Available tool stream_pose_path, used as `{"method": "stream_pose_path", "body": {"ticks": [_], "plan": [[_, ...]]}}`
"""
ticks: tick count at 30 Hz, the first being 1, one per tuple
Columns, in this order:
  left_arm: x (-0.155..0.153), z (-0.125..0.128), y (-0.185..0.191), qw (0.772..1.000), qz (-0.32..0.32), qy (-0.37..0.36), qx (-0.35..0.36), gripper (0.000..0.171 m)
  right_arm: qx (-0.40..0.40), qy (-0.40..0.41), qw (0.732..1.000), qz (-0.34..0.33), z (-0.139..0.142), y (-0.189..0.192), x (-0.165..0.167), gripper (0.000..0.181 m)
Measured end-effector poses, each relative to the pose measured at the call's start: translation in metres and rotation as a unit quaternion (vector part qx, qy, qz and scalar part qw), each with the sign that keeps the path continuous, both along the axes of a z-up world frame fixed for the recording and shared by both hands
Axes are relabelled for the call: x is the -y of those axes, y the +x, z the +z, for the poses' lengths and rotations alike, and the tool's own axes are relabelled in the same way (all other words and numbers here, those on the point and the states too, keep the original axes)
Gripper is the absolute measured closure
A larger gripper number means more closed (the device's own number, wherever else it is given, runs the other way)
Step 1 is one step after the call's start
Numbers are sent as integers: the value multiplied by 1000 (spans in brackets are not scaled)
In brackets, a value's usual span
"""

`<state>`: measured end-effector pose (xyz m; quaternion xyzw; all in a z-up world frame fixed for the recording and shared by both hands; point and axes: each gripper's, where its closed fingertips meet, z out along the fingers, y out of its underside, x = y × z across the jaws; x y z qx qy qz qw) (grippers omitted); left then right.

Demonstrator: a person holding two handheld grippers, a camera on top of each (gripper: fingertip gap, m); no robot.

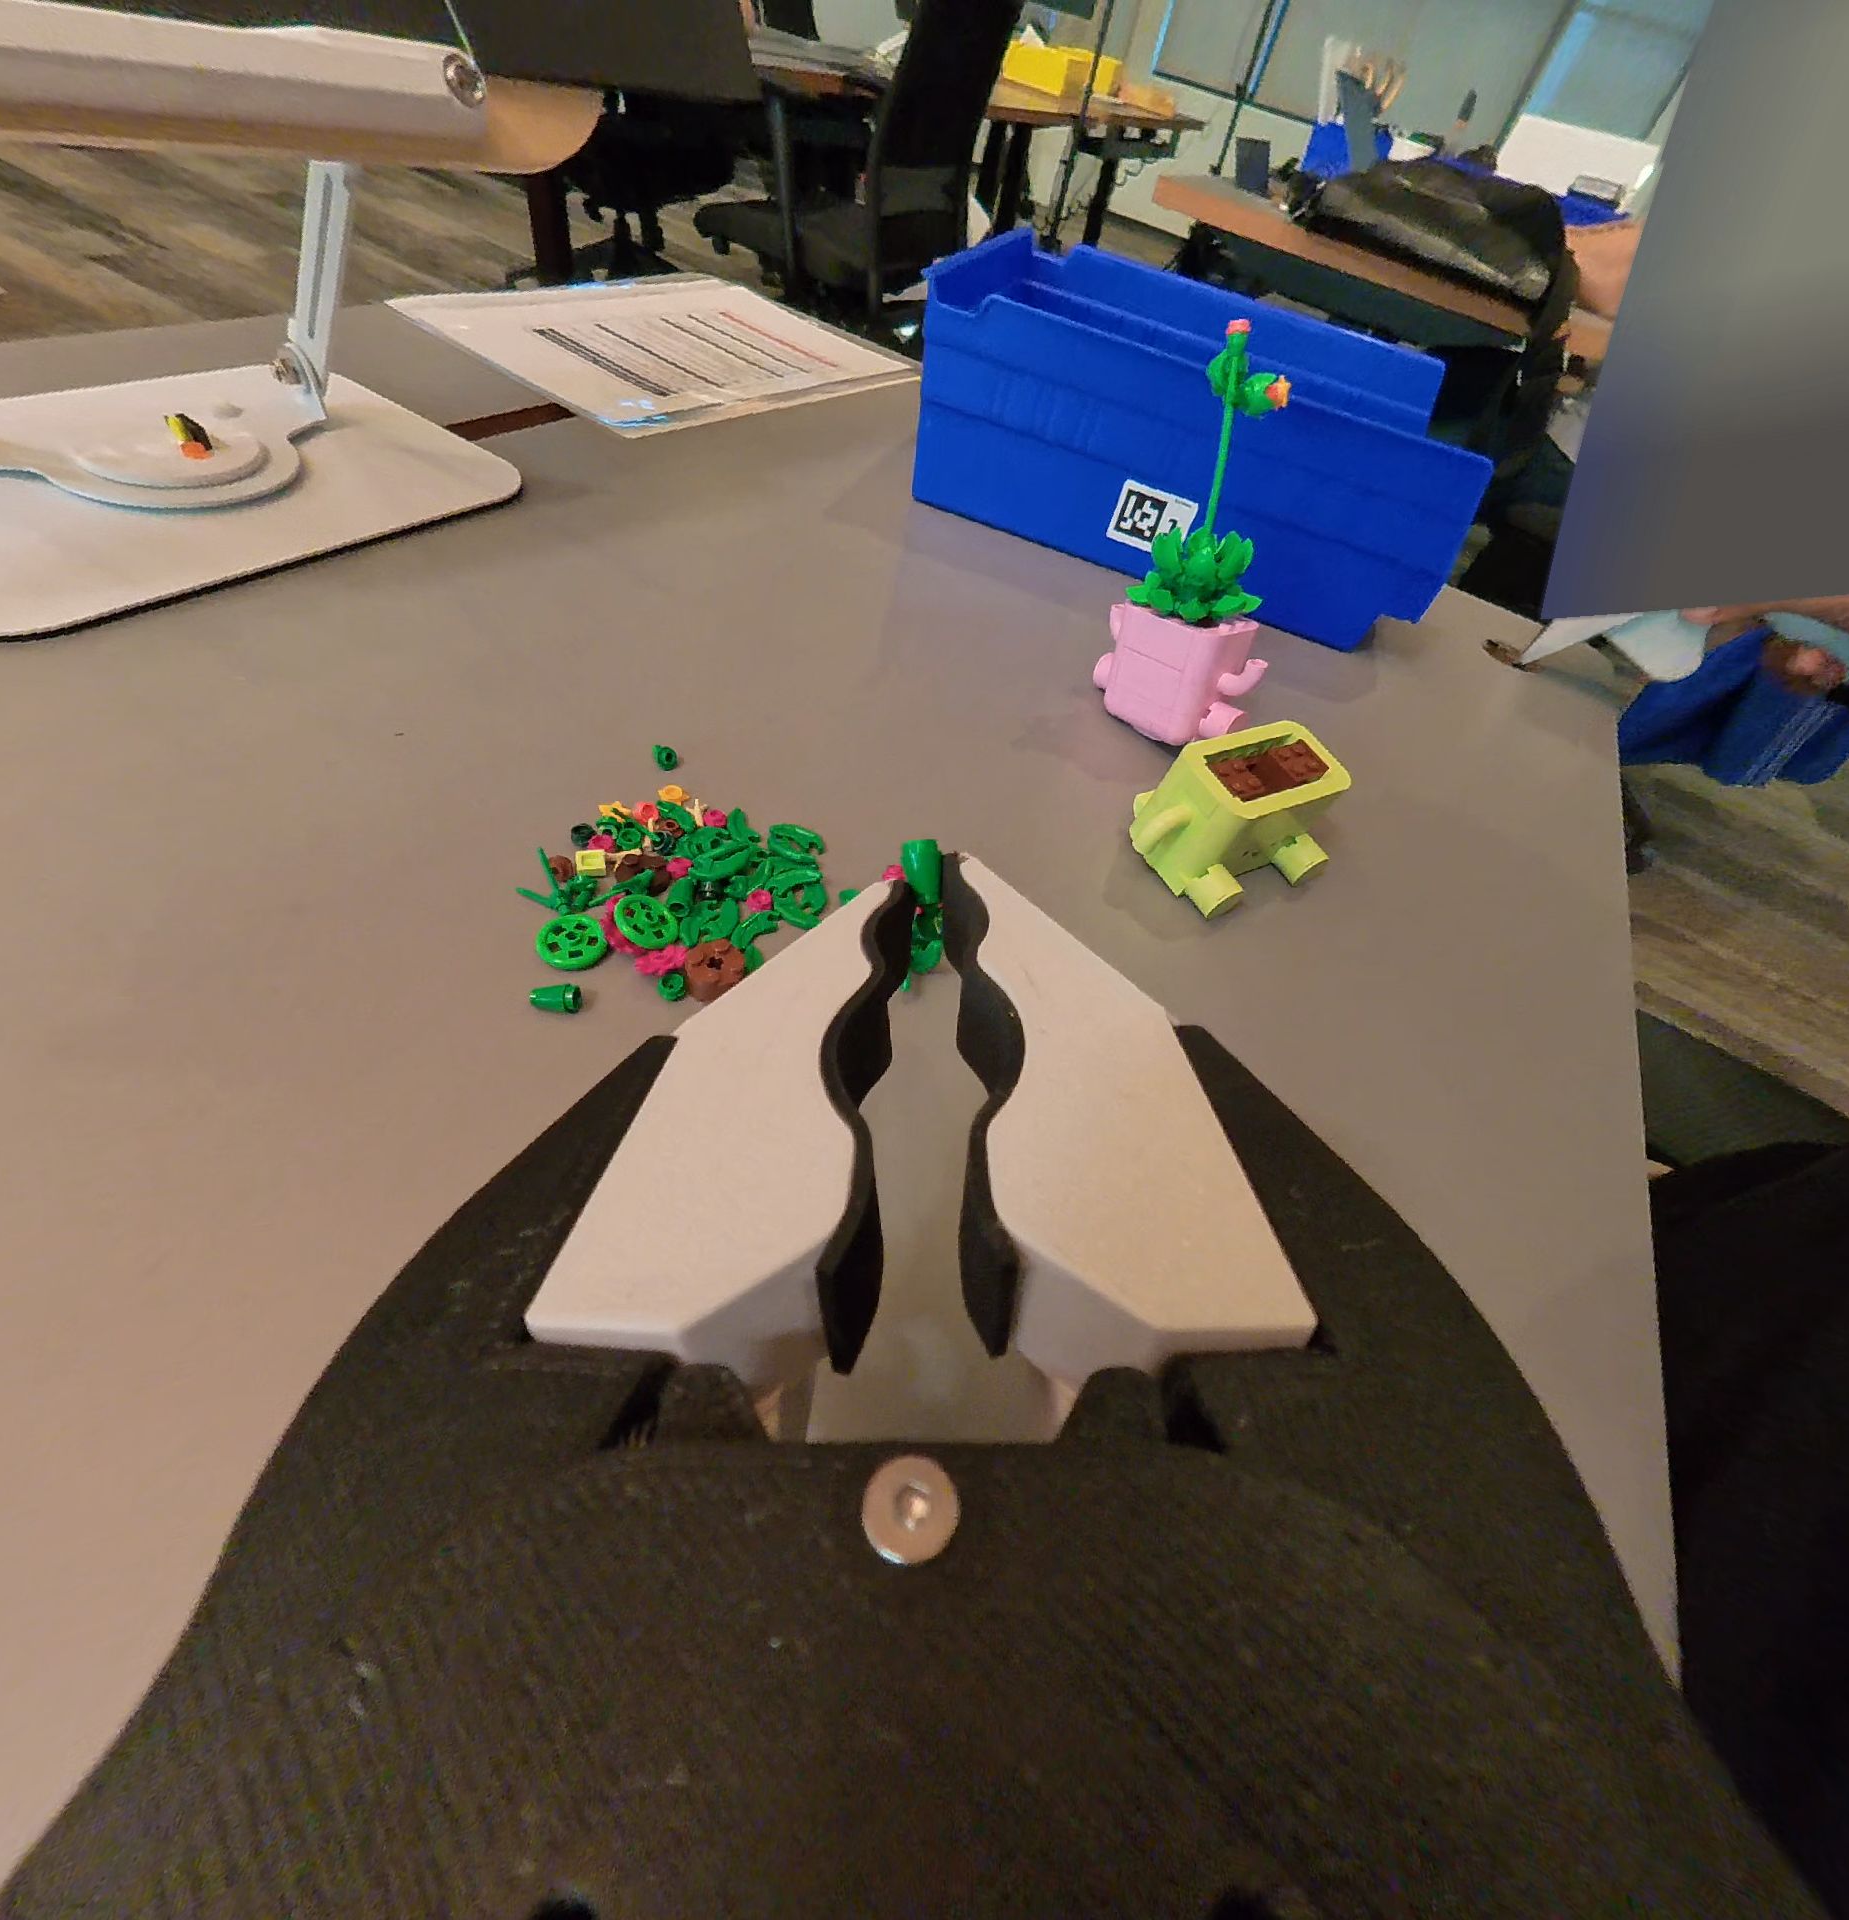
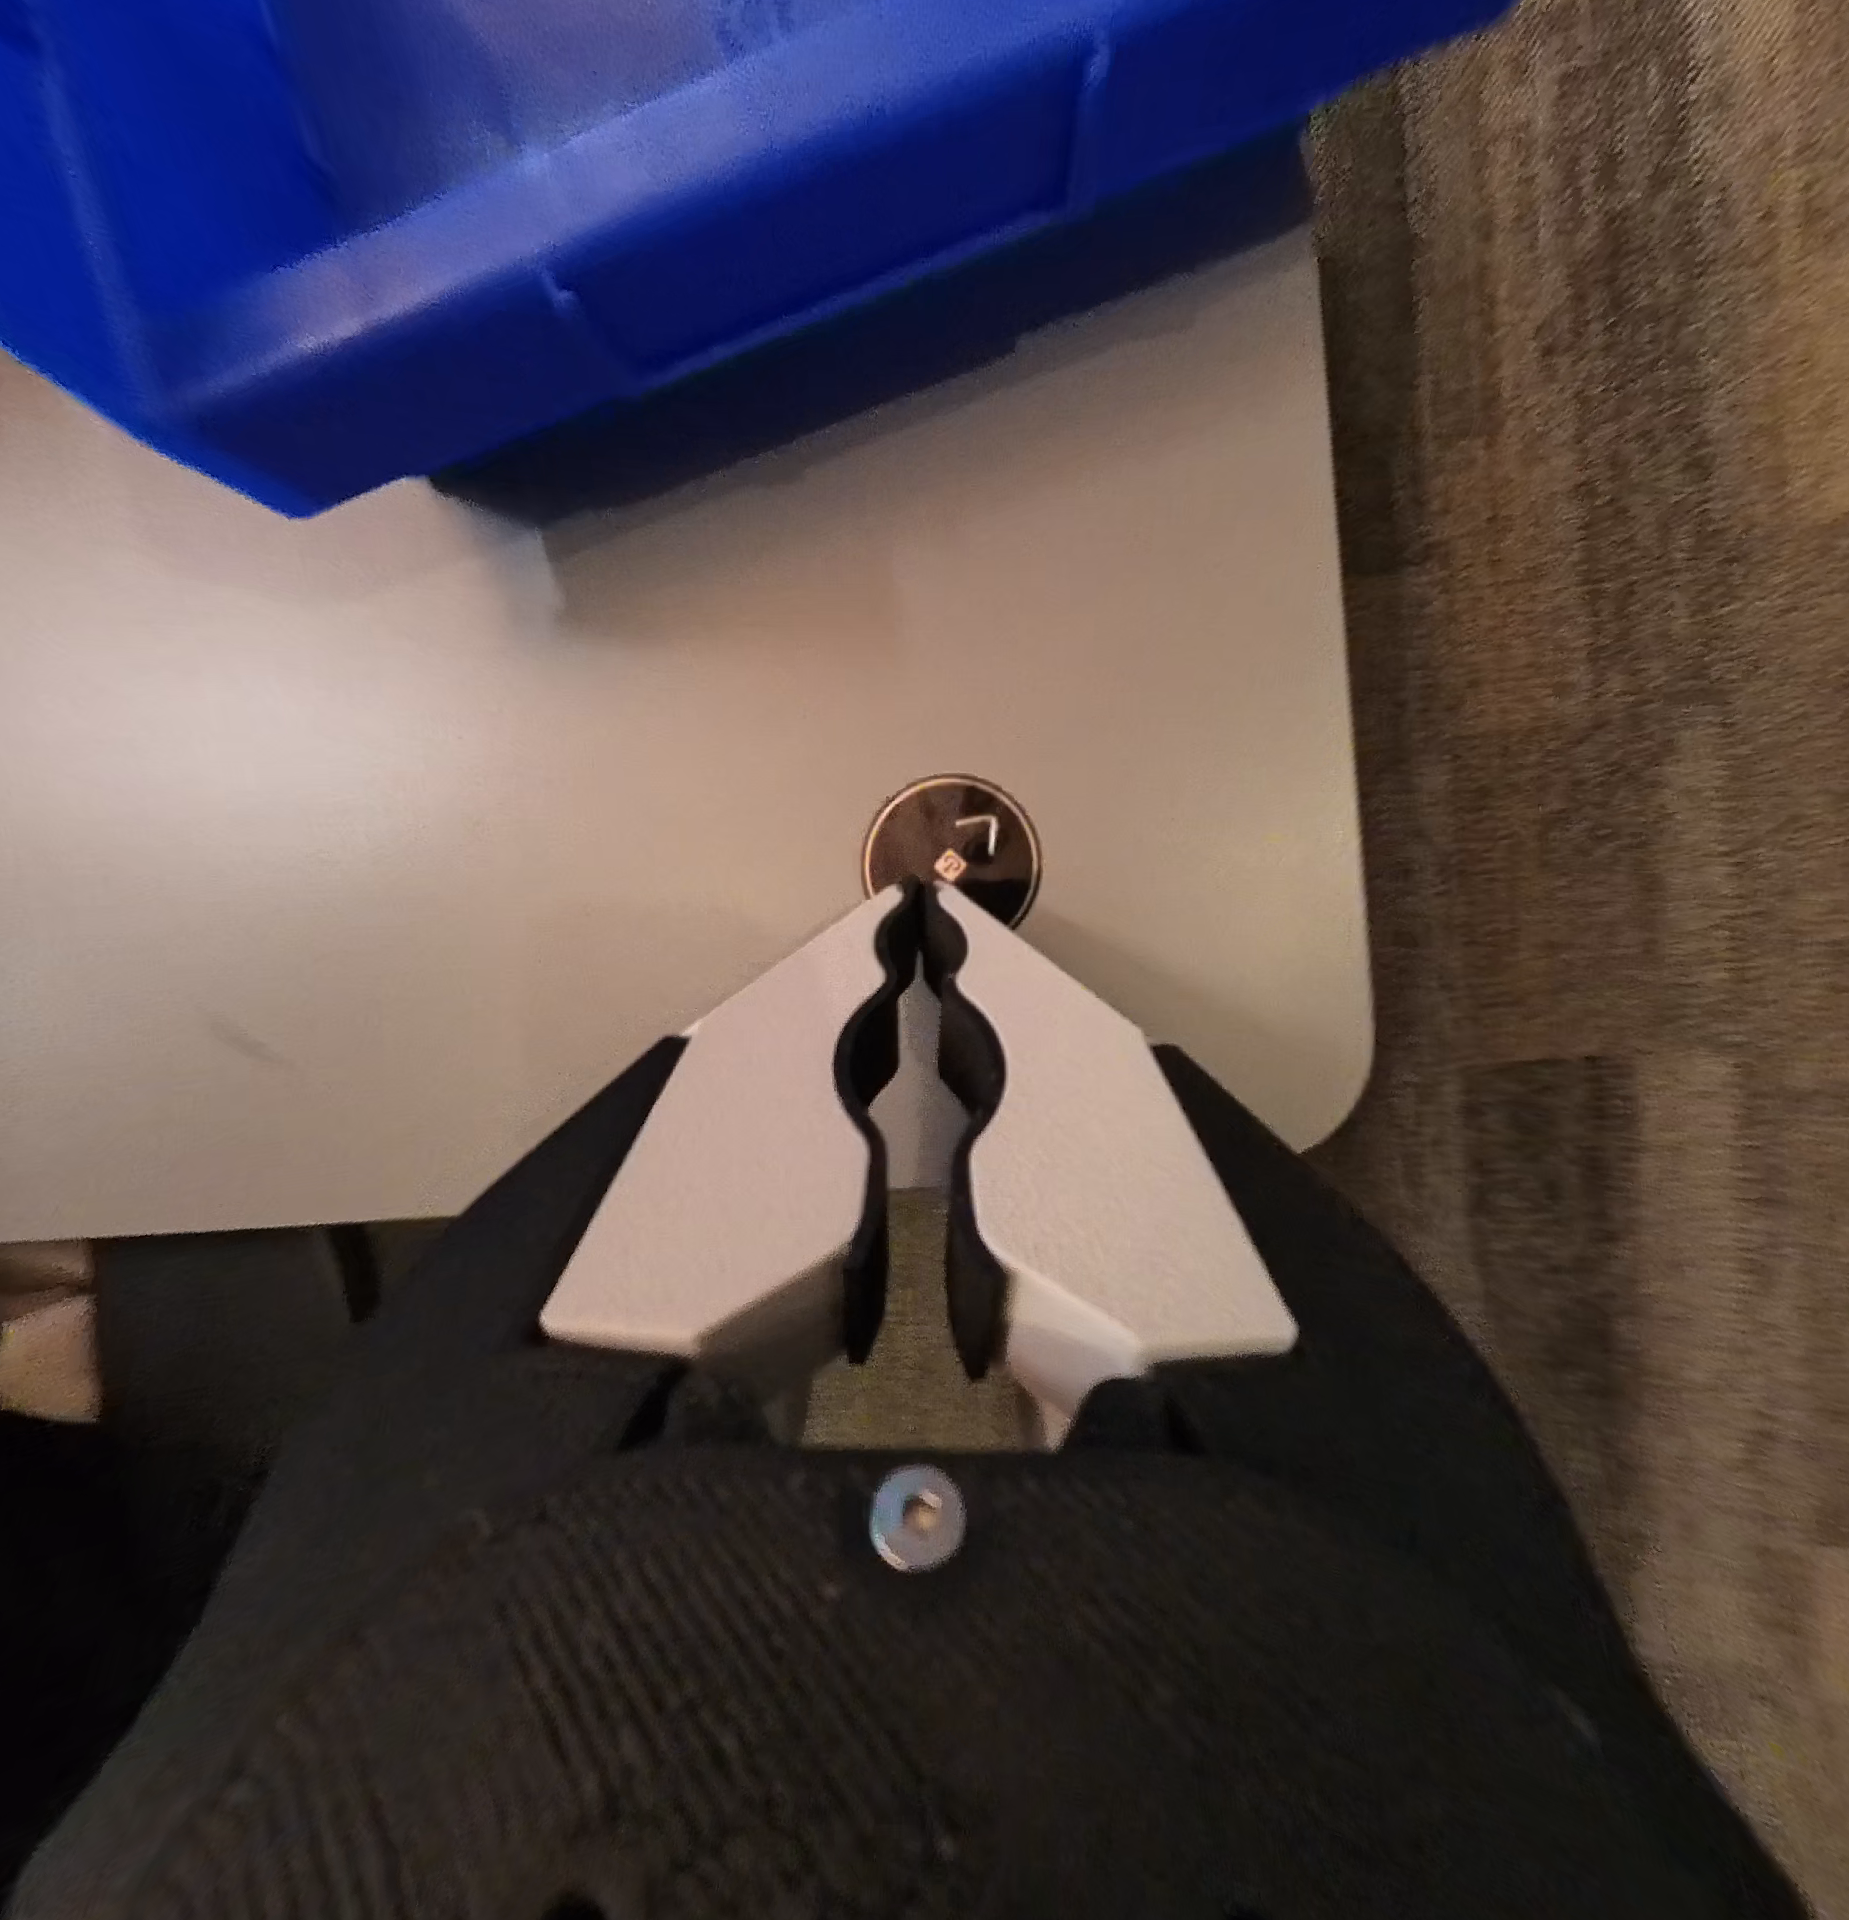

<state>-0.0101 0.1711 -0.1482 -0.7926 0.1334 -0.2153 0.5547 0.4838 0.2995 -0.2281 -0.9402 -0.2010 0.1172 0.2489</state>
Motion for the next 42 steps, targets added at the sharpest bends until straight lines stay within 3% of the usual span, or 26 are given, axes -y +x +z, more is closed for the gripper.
{"method": "stream_pose_path", "body": {"ticks": [2, 4, 7, 10, 14, 17, 24, 27, 32, 38, 42], "plan": [[1, 2, -2, 1000, 3, -2, -6, 169, 25, 48, 998, 36, 18, -12, -5, 181], [0, 2, -4, 1000, 4, -8, -10, 169, -34, 130, 987, 93, 59, -54, -8, 181], [-7, 3, -8, 1000, 1, -18, -7, 169, -134, 228, 941, 212, 119, -133, 7, 181], [-20, 3, -11, 999, -8, -31, 5, 169, -202, 263, 883, 331, 150, -204, 33, 181], [-27, 8, -19, 998, 0, -48, 39, 169, -282, 207, 825, 444, 170, -274, 60, 181], [-24, 25, -31, 999, 18, -17, 48, 169, -296, 214, 780, 507, 181, -300, 80, 181], [0, 42, -26, 999, 31, 15, 12, 169, -343, 283, 717, 537, 190, -329, 125, 181], [12, 42, -21, 999, 33, 11, -8, 169, -372, 315, 706, 514, 184, -342, 140, 181], [10, 27, -20, 997, 26, 6, -70, 169, -404, 296, 719, 482, 170, -381, 139, 181], [-40, 18, -21, 987, 2, 52, -152, 169, -430, 229, 720, 493, 167, -450, 125, 181], [-66, 23, -8, 988, -34, 84, -126, 170, -412, 166, 718, 536, 152, -488, 118, 181]]}}
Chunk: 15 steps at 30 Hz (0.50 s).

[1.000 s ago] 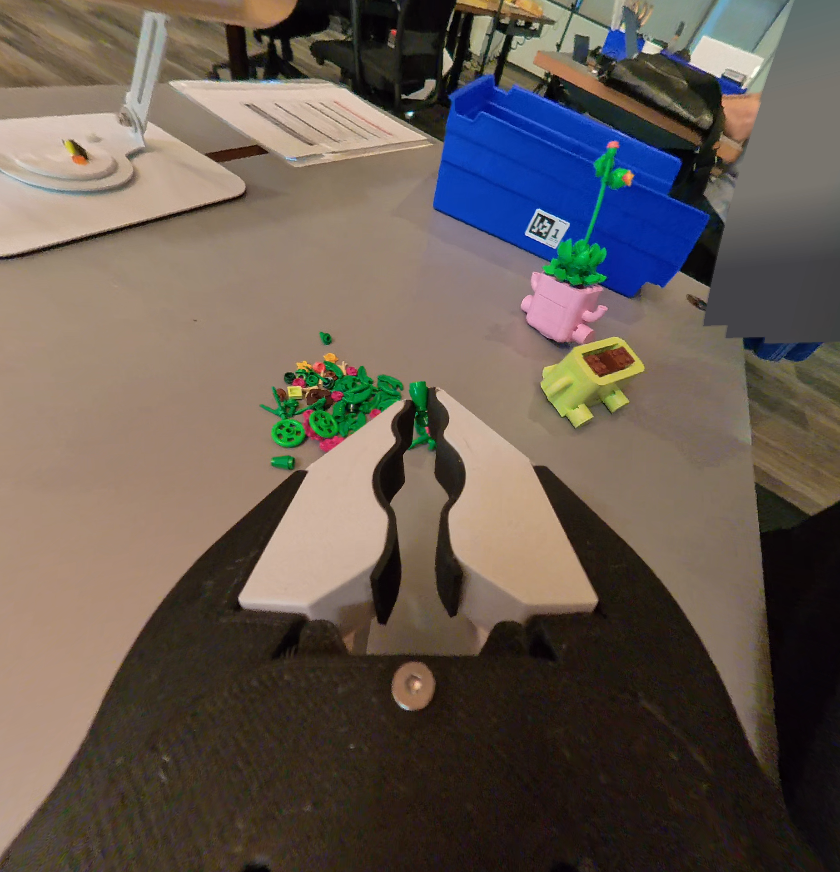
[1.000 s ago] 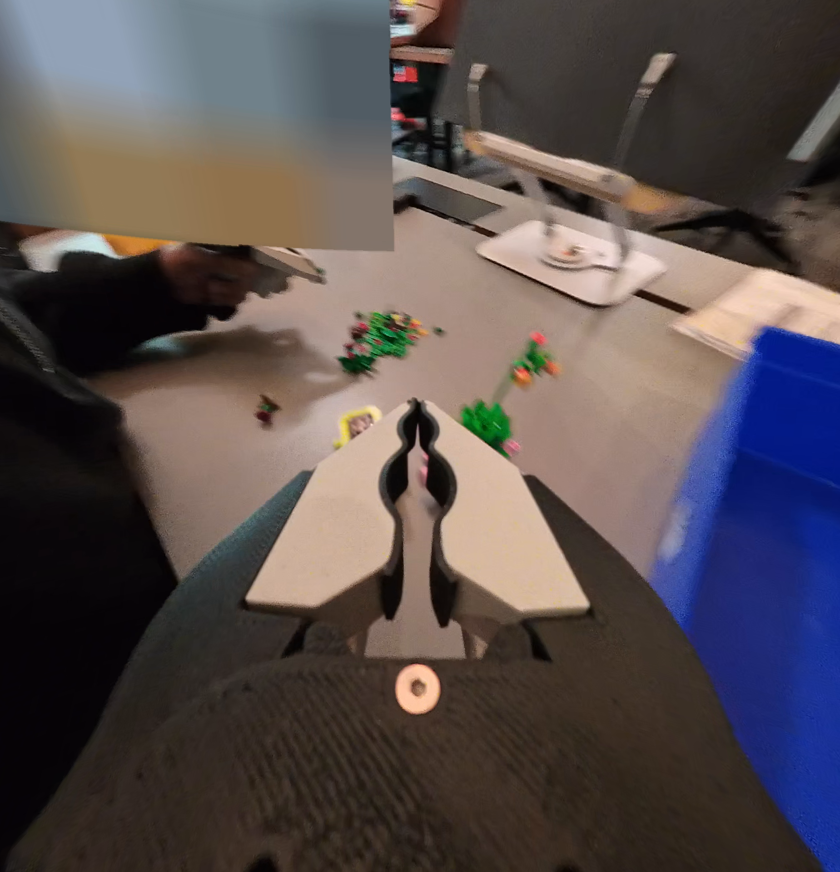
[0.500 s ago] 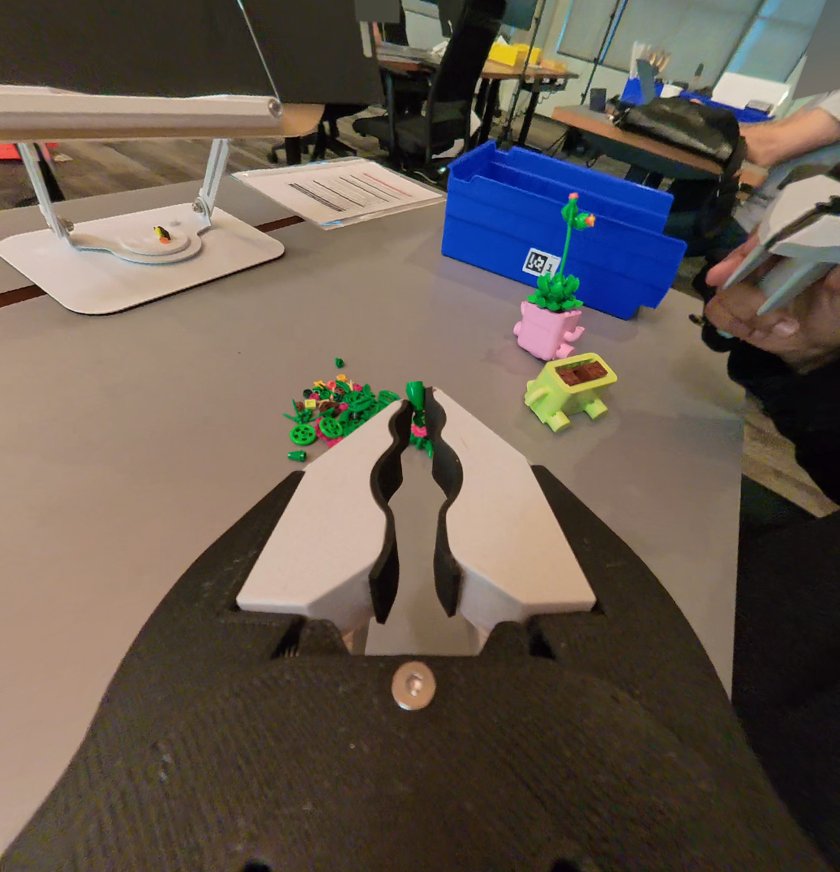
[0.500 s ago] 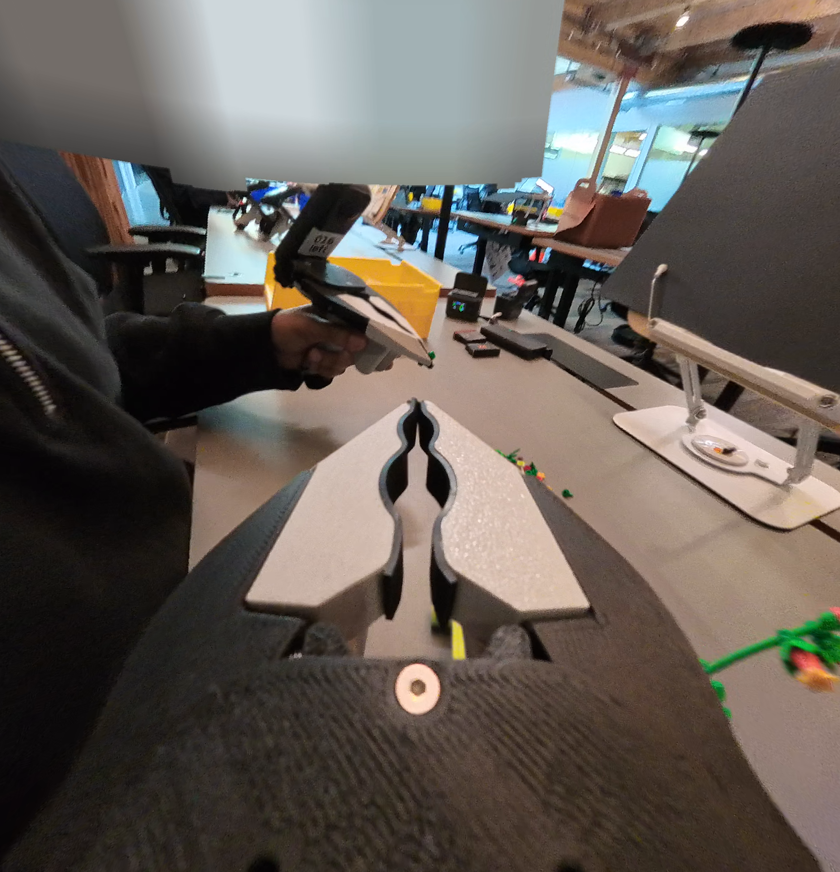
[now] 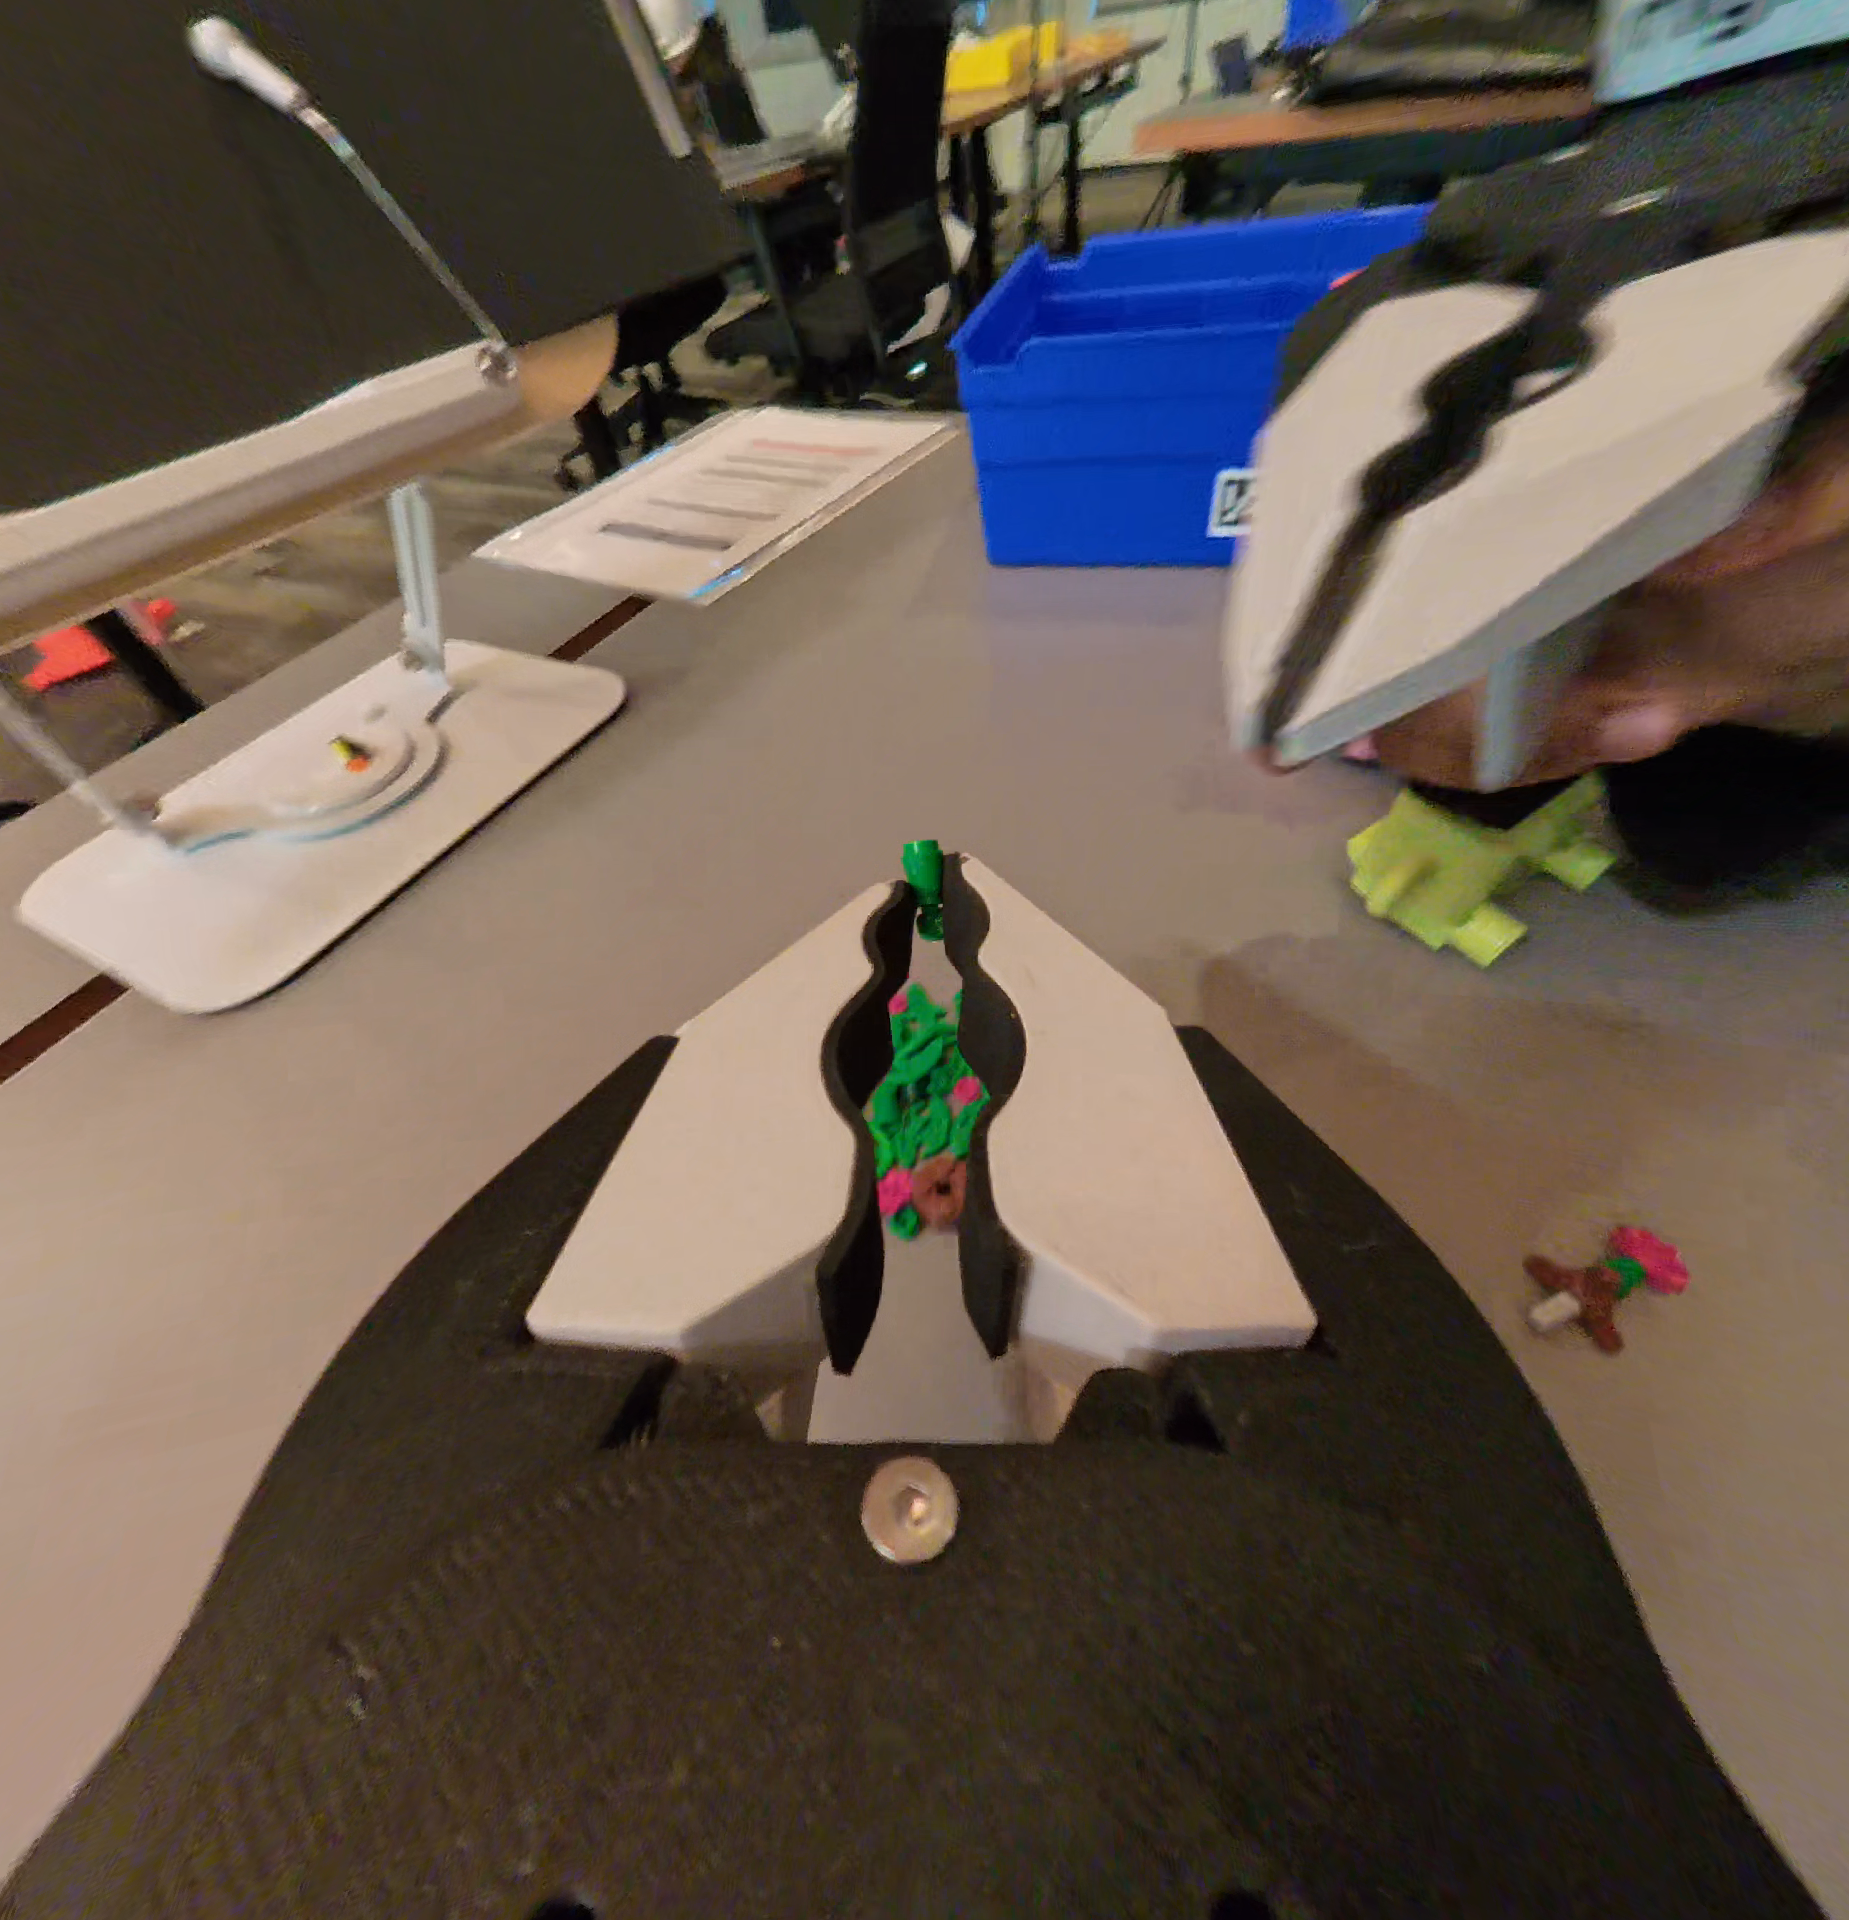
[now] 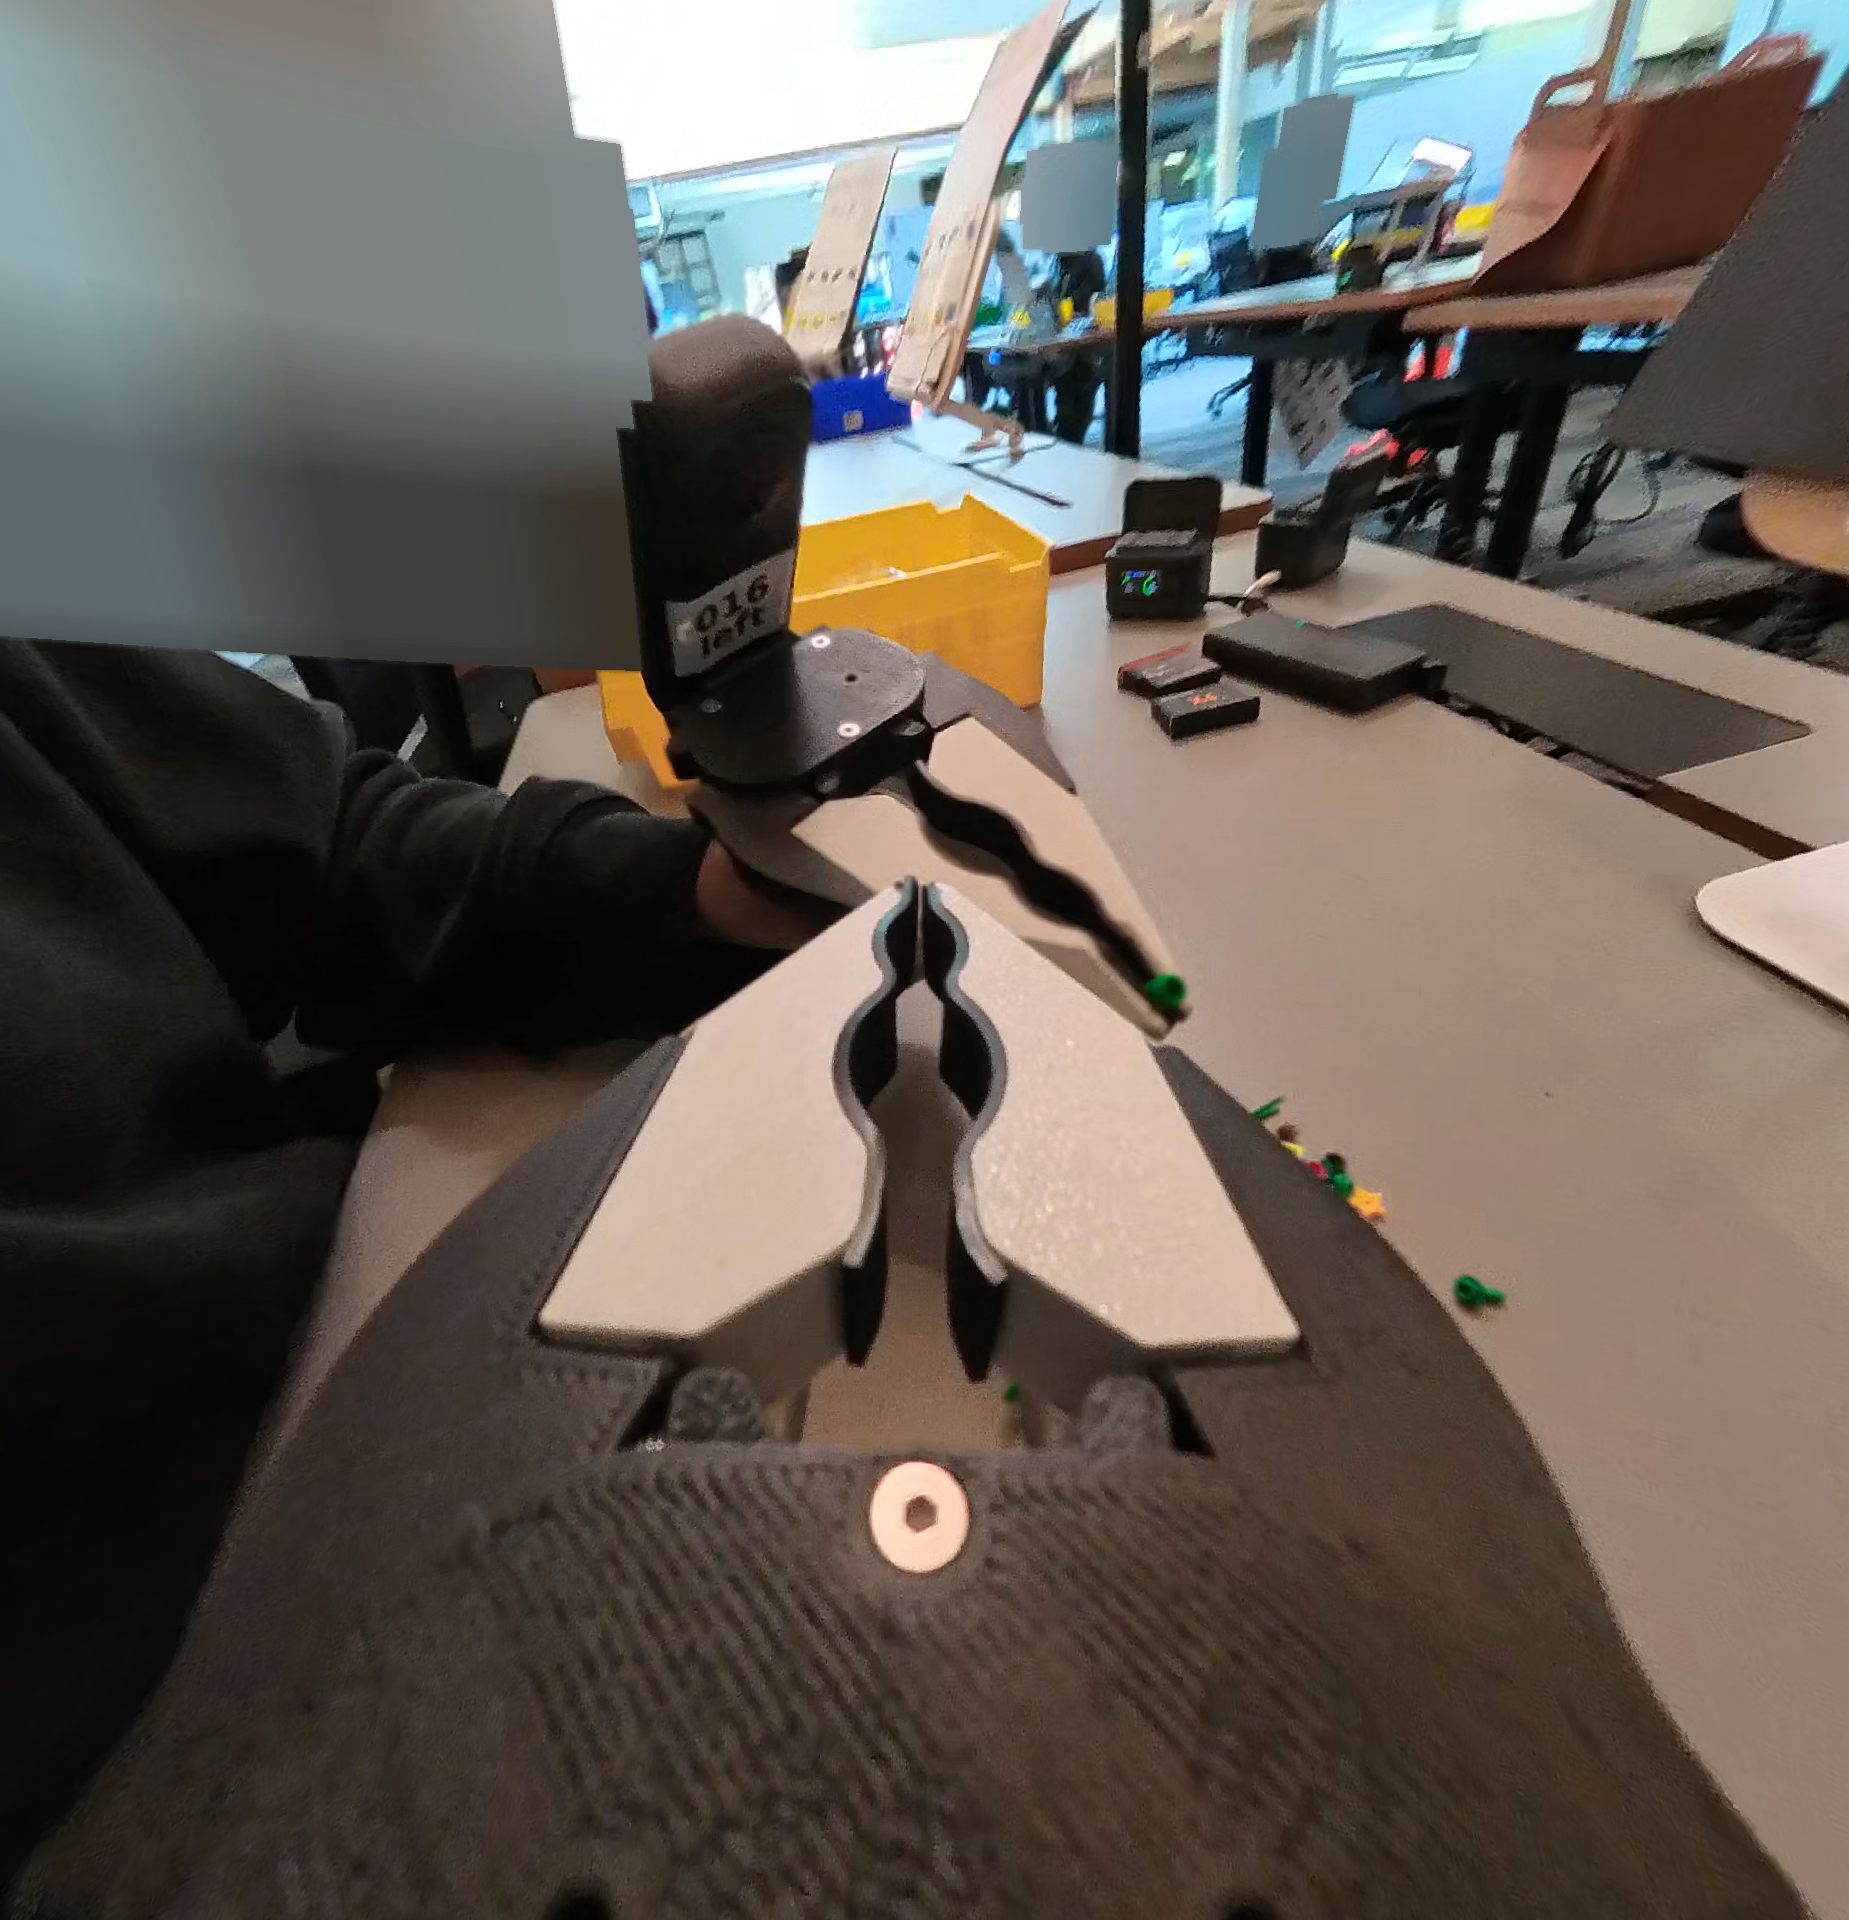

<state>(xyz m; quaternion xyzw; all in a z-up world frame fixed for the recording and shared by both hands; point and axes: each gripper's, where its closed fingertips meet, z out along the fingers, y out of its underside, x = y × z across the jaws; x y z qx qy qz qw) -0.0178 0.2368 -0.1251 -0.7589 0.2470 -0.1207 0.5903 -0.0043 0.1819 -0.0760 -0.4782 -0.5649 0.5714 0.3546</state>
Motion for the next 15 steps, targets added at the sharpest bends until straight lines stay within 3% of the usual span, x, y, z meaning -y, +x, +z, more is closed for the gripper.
{"method": "stream_pose_path", "body": {"ticks": [3, 8, 11, 15], "plan": [[-2, 4, 10, 999, -14, 29, -13, 170, 18, 18, 1000, 1, 2, -8, -22, 181], [10, -2, 2, 996, 6, 76, -53, 170, -49, 23, 998, -38, 22, -3, -54, 175], [14, -6, 8, 997, -3, 55, -52, 170, -62, 7, 997, -50, 21, 3, -50, 173], [13, -18, 10, 992, 0, 55, -114, 169, -67, 22, 997, -31, 23, 4, -29, 170]]}}
